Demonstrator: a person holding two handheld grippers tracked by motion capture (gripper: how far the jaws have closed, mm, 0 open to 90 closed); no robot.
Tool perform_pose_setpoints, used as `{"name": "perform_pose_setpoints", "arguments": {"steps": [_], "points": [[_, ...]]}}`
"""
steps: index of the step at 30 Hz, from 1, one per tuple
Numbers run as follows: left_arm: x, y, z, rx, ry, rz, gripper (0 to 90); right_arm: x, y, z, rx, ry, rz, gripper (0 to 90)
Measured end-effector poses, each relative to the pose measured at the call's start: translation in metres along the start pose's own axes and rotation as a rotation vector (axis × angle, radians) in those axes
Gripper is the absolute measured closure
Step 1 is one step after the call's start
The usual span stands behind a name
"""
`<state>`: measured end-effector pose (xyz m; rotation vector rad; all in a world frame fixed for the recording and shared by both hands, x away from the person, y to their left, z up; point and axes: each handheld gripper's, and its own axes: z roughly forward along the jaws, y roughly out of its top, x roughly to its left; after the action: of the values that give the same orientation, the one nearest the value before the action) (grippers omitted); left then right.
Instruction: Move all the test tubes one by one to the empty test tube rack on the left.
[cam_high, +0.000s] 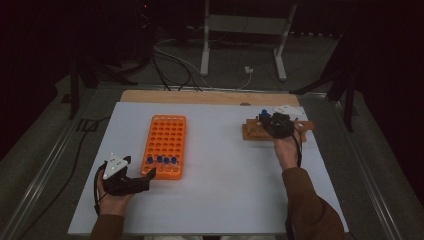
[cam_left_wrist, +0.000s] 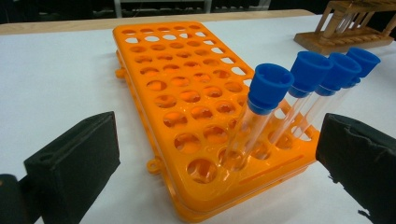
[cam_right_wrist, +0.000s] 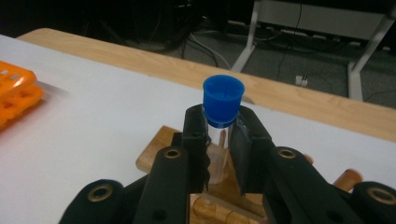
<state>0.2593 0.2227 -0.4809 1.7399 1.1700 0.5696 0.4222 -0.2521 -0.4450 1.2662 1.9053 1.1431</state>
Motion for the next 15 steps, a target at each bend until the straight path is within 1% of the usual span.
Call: {"name": "perform_pose_setpoints", "arguments": {"steps": [5,15], "points": [[0.0,0.0,-0.001,-0.002,0.005,-0.002,0.6,-0.001,0.008,-0.009,-0.023,-0.003,-0.012,77.3],[0.001,0.001,-0.001,-0.004,0.009,-0.002,0.6,0.001,0.021,-0.023,-0.053,0.012,-0.036,77.4]]}}
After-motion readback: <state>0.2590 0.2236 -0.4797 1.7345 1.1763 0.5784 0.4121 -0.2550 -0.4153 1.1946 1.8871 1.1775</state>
